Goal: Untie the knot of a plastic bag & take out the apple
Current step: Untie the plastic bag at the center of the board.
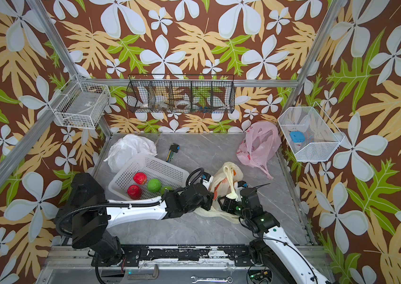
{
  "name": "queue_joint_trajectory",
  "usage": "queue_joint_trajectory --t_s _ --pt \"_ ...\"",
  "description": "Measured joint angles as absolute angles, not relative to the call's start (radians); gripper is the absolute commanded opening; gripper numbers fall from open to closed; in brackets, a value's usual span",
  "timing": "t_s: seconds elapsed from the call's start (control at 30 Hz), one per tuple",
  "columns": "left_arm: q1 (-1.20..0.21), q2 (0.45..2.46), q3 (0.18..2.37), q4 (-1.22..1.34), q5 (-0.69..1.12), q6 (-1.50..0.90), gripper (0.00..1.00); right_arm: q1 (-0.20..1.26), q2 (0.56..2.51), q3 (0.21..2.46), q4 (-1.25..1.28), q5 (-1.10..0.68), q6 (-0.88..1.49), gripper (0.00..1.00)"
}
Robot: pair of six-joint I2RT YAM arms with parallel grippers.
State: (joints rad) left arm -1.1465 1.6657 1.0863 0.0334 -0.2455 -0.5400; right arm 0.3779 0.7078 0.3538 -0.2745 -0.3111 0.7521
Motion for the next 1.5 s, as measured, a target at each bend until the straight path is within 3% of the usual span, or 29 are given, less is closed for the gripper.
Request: queue_joint_trajectory --t_s 0.17,0.2,0.57,0.6,0.63,0.67,0.7,0.8,0.9,1.03,1.27,1.5 --pt "-1.131 1.626 1.050 0.022 -0.253 -0.538 0.00 0.433 0.703 0.354 -0.262 -0.286 0.758 0.01" --pt "-1.123 1.615 1.039 0.018 -0.260 -0.534 0.00 0.439 0.698 0.358 -0.271 -0.275 0.759 0.00" --pt "-1.019 1.526 0.945 -0.013 -0.315 -0.513 0.00 0.508 0.694 0.335 -0.429 -0.200 0.732 0.00" --pt "-1.013 1.521 0.943 -0.015 -0.317 -0.511 0.05 0.526 0.699 0.337 -0.439 -0.189 0.732 0.00" --pt "-1.009 1.516 0.943 -0.017 -0.317 -0.506 0.19 0.546 0.709 0.344 -0.450 -0.176 0.732 0.00" --pt "-1.004 1.510 0.943 -0.020 -0.322 -0.494 0.35 0.565 0.721 0.350 -0.456 -0.164 0.732 0.04" --pt "-1.002 1.504 0.948 -0.030 -0.327 -0.492 0.41 0.583 0.736 0.359 -0.460 -0.157 0.732 0.16" --pt "-0.999 1.475 0.957 -0.047 -0.332 -0.495 0.43 0.619 0.769 0.394 -0.494 -0.130 0.732 0.37" --pt "-1.016 1.424 0.956 -0.062 -0.340 -0.493 0.38 0.628 0.757 0.450 -0.536 -0.100 0.732 0.43" --pt "-1.096 1.383 0.965 -0.112 -0.371 -0.492 0.37 0.630 0.715 0.528 -0.583 -0.056 0.732 0.45" --pt "-1.163 1.431 0.996 -0.146 -0.374 -0.518 0.48 0.633 0.720 0.626 -0.688 -0.029 0.709 0.45" --pt "-1.216 1.547 1.024 -0.162 -0.338 -0.540 0.48 0.633 0.748 0.688 -0.690 -0.081 0.691 0.36"
